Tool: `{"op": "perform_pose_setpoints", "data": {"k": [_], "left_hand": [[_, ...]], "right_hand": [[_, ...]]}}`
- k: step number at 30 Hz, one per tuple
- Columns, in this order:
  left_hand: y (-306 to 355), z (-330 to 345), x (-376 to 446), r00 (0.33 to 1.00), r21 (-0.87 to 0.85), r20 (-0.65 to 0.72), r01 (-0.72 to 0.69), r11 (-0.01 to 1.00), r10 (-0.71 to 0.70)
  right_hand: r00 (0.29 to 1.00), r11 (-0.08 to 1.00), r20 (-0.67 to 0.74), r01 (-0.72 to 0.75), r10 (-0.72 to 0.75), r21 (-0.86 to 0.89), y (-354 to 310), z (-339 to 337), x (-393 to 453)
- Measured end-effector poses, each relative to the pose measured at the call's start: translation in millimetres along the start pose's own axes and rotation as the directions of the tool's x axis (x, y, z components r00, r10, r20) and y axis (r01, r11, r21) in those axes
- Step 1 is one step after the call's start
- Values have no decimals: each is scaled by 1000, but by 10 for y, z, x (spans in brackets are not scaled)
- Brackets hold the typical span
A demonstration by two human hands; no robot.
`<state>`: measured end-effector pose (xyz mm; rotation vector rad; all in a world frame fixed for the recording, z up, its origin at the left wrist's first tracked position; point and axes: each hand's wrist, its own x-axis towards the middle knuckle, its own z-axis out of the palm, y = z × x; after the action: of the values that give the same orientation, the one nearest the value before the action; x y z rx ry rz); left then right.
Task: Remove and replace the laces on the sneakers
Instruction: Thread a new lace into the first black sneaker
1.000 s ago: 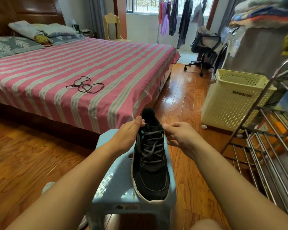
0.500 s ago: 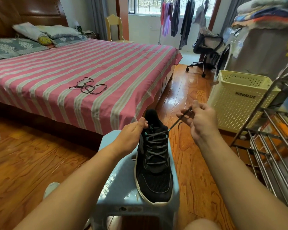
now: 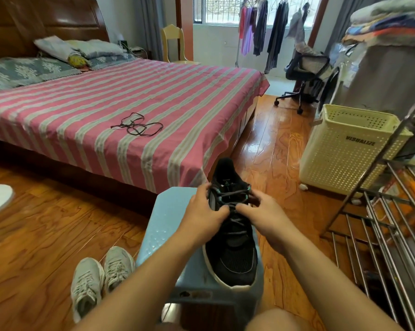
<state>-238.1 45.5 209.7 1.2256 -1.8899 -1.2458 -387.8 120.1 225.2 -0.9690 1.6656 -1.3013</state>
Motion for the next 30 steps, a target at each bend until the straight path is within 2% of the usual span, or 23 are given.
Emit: {"op": "perform_pose_setpoints", "data": {"k": [2, 4, 6, 7, 11, 16, 19, 21, 25, 28, 30], "left_hand": [[46, 20, -57, 993, 48, -104, 64, 997, -58], [120, 63, -114, 974, 205, -210, 132, 970, -89], [187, 79, -184, 958, 358, -285, 142, 923, -37], [201, 64, -226, 953, 385, -301, 139, 912, -18], [147, -70, -334, 965, 468, -246, 41, 883, 86], [143, -28, -536, 965, 510, -218, -18, 860, 149], [164, -41, -538, 964, 462, -254, 47, 886, 81], [195, -89, -504, 972, 390, -234, 110, 914, -18], [276, -96, -443, 976, 400, -172, 192, 896, -132], [350, -113, -358, 960, 341, -129, 279, 898, -250], [417, -80, -325, 958, 354, -121, 287, 890, -261]], "right_hand": [[999, 999, -40, 2, -4, -46, -37, 84, -99], [985, 978, -172, -11, -26, -207, -54, 204, -132], [950, 914, -301, -44, -87, -404, -67, 357, -175], [932, 893, -343, -55, -114, -446, -93, 406, -229], [930, 892, -339, -30, -140, -452, -109, 391, -384], [953, 928, -297, -53, -63, -368, -11, 401, -478], [973, 965, -220, -123, 71, -232, -44, 309, -434], [972, 967, -209, -154, 110, -205, -120, 283, -411], [964, 891, -259, -166, 56, -423, -257, 317, -340], [946, 881, -303, -236, 114, -409, -286, 380, -257], [923, 871, -362, -278, 126, -406, -293, 405, -224]]}}
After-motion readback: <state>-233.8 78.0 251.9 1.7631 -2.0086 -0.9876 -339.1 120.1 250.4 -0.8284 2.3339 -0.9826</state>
